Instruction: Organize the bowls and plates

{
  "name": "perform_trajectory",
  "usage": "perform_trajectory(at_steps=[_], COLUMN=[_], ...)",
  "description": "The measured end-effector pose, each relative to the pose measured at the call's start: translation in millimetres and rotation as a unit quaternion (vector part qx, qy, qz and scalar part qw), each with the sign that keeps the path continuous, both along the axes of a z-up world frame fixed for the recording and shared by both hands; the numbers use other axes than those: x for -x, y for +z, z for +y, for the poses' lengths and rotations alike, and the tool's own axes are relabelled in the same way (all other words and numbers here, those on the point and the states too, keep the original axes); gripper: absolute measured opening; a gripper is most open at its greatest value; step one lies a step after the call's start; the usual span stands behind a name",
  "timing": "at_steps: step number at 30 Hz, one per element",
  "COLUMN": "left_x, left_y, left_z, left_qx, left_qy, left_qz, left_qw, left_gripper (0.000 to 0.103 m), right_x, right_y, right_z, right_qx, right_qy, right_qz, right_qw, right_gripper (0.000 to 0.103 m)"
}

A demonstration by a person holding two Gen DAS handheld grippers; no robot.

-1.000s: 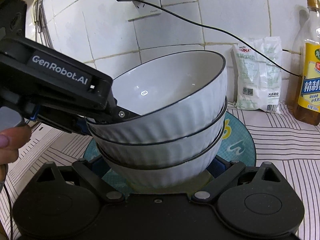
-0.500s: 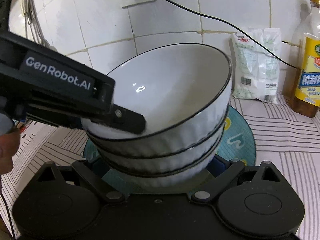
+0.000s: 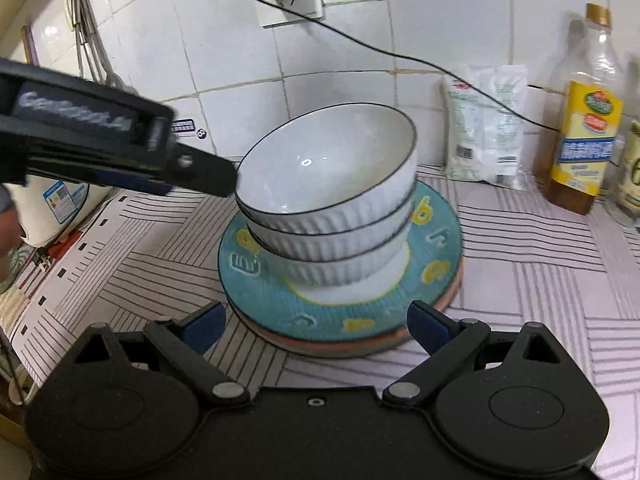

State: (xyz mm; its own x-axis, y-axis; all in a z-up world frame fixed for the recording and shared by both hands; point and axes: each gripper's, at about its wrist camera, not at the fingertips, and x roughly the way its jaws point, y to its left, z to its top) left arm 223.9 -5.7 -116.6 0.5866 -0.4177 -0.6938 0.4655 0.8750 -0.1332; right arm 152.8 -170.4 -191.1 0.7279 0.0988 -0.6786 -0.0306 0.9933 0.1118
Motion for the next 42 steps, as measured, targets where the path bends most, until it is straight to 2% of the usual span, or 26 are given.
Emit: perform_trajectory(at_steps=[2, 5, 11, 15, 20, 22, 25, 32, 35, 38, 42], left_x=[13, 29, 57, 70, 82, 85, 91, 105, 112, 117, 124], left_y=[8, 19, 45, 59, 74, 78, 84, 96, 100, 103, 107], left_z=[2, 7, 23, 32, 43, 45, 50, 49, 45, 42, 41], left_qx=[-0.007, -0.012, -0.015, -0.018, -0.011, -0.019, -0.024, -0.045, -0.060, -0.076, -0.075], left_qy=[-0.001, 0.002, 0.025, 0.025, 0.042, 0.052, 0.063, 0.086, 0.092, 0.094, 0.106], left_qz=[-0.010, -0.021, -0.017, -0.026, -0.024, -0.021, -0.015, -0.009, -0.001, 0.014, 0.015], left_qw=[0.9999, 0.9997, 0.9994, 0.9992, 0.9987, 0.9983, 0.9976, 0.9953, 0.9939, 0.9926, 0.9914], left_gripper=[0.067, 0.069, 0.079, 0.081, 0.090, 0.091, 0.091, 0.100, 0.100, 0.100, 0.100], right_x=[8, 21, 44, 51, 60, 63, 71, 95, 100, 106, 114], right_y=[6, 17, 46, 62, 82, 89, 99, 126, 132, 137, 146], right_z=[1, 3, 3, -1, -4, -5, -4, -1, -3, -3, -8], right_qx=[0.006, 0.024, 0.058, 0.057, 0.069, 0.074, 0.082, 0.096, 0.096, 0.118, 0.113], right_qy=[-0.010, -0.028, -0.063, -0.073, -0.102, -0.106, -0.082, -0.086, -0.099, -0.118, -0.130], right_qz=[-0.003, -0.003, 0.025, 0.037, 0.040, 0.042, 0.047, 0.045, 0.057, 0.064, 0.064], right_qw=[1.000, 0.999, 0.996, 0.995, 0.992, 0.991, 0.992, 0.991, 0.989, 0.984, 0.983], right_gripper=[0.099, 0.099, 0.100, 0.101, 0.101, 0.101, 0.100, 0.100, 0.101, 0.101, 0.101])
